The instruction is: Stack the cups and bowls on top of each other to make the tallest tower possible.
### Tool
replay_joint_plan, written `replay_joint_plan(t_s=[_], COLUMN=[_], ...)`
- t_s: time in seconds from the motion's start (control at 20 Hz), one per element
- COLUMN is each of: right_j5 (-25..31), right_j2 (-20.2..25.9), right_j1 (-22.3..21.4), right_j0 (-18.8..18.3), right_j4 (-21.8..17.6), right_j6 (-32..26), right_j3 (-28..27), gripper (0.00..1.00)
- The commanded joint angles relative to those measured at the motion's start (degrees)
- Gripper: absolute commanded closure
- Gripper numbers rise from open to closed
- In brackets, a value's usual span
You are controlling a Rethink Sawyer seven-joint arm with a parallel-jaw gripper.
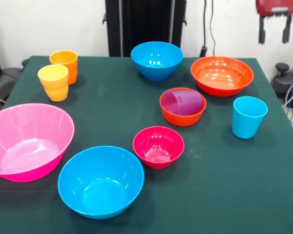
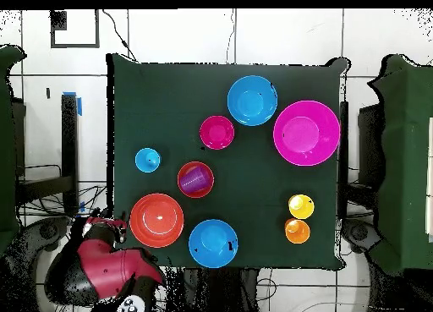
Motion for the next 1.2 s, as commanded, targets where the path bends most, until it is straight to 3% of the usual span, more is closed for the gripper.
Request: replay_joint_plan(t_s=[0.05,0.3,0.55,0.75,0.85,1.0,1.2], right_j5=[-3.06,-6.81,-4.77,0.89,4.74,10.12,13.25], right_j2=[9.51,19.24,32.37,48.66,55.66,61.62,62.98], right_j1=[9.85,12.23,22.26,32.66,37.79,45.16,51.58], right_j0=[-5.72,-19.95,-36.45,-50.5,-55.86,-61.62,-65.56], right_j4=[-3.14,-14.03,-26.58,-34.63,-36.3,-37.82,-38.87], right_j6=[9.74,7.66,3.07,1.11,-0.11,-3.48,-5.84], right_j3=[2.3,6.08,3.8,3.04,3.7,3.51,3.8], gripper=[0.0,0.0,0.0,0.0,0.0,0.0,0.0])
